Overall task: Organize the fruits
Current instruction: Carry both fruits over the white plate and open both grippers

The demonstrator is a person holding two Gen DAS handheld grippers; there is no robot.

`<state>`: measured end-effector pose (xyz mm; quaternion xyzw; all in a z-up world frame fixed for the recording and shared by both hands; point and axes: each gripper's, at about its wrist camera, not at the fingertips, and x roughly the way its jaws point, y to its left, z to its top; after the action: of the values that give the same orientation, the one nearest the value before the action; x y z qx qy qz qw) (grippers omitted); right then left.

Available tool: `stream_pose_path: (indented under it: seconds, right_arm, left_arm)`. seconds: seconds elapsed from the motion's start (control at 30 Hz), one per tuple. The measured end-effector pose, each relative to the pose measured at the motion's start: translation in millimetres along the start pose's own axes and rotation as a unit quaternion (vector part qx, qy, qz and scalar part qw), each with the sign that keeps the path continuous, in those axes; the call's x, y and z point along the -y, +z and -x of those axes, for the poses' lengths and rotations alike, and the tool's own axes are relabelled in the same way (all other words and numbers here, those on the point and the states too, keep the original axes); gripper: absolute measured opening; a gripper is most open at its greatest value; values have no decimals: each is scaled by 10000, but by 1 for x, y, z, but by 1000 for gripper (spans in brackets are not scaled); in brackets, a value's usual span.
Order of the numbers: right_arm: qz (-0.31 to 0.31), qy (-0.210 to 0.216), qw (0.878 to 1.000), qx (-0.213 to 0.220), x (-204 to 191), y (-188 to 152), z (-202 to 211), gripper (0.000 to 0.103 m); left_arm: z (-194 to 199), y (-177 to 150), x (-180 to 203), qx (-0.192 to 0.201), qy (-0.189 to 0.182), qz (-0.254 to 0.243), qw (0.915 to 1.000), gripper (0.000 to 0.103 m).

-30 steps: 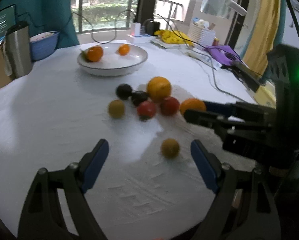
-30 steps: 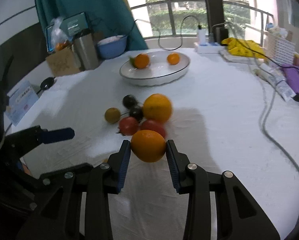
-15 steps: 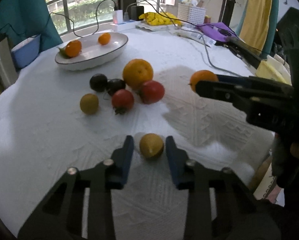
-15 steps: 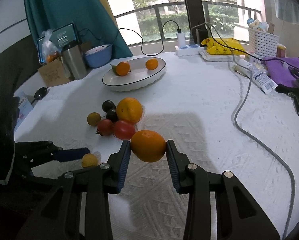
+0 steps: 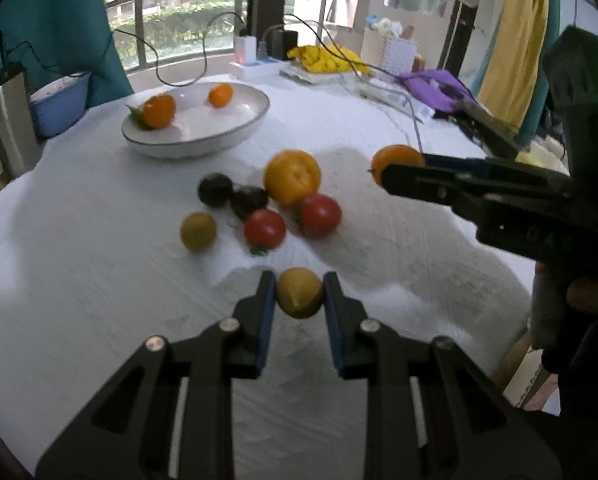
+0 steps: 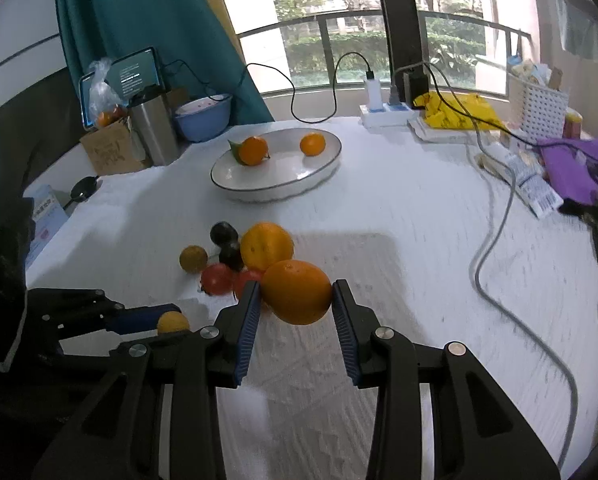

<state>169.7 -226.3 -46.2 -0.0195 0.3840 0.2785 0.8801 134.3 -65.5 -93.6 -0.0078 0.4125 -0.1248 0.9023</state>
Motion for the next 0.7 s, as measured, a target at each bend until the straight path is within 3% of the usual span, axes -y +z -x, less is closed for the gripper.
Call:
stream_pose_path:
  seconds: [0.7]
  right_arm:
    - [361, -105, 9993, 43, -22, 69, -32, 39]
  left_arm:
    - [4, 56, -62, 565, -112, 307, 9979, 25]
